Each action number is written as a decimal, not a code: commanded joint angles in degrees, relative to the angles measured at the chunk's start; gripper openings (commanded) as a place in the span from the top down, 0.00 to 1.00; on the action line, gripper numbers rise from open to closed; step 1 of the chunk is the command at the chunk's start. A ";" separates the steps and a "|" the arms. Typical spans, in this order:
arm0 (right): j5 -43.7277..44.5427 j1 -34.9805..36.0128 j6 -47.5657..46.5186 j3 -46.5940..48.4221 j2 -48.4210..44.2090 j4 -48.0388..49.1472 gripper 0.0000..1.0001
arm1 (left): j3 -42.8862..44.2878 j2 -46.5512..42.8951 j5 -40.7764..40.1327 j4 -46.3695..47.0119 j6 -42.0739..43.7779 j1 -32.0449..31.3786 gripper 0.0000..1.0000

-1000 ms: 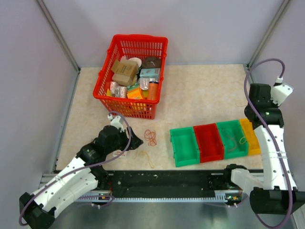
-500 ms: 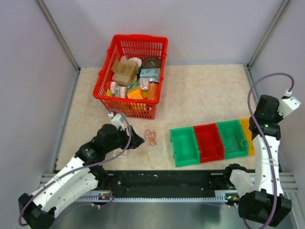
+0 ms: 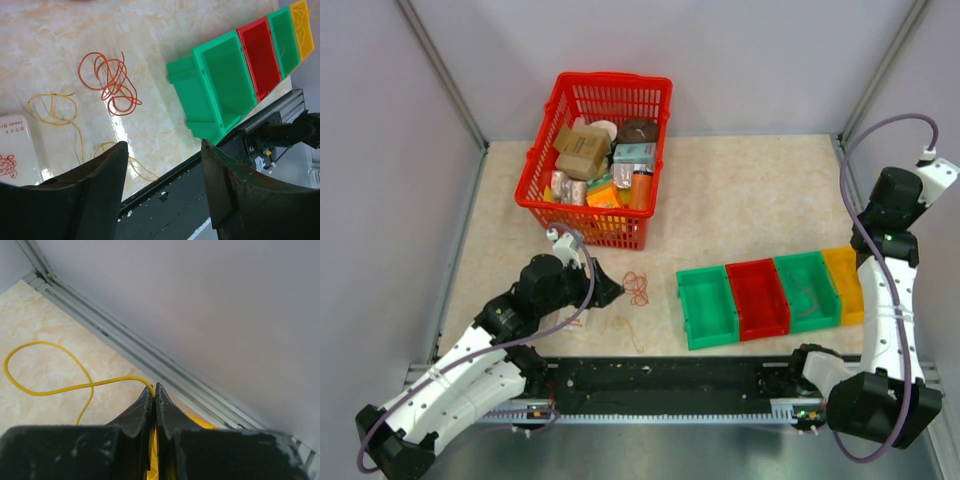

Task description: Untangle the cables

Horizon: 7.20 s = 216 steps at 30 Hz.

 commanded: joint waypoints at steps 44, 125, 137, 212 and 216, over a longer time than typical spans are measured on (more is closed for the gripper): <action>1.77 -5.01 26.31 -13.67 13.85 -15.28 0.95 | 0.62 1.33 3.02 2.41 0.11 -0.10 0.36; -23.44 80.30 11.47 -14.46 1.76 18.61 0.29 | -4.39 -3.59 -16.31 -9.10 -10.17 0.16 0.35; -25.46 90.90 7.84 -7.97 30.25 29.03 0.29 | -3.77 -15.63 -25.54 -17.19 -13.43 0.25 0.40; -6.30 -4.11 24.71 -5.23 0.64 -25.22 1.00 | 8.00 28.77 3.53 10.31 9.50 -6.61 1.00; -5.52 -5.17 21.73 -6.02 5.03 -21.79 1.00 | 10.10 20.68 10.21 10.49 11.97 -6.61 1.00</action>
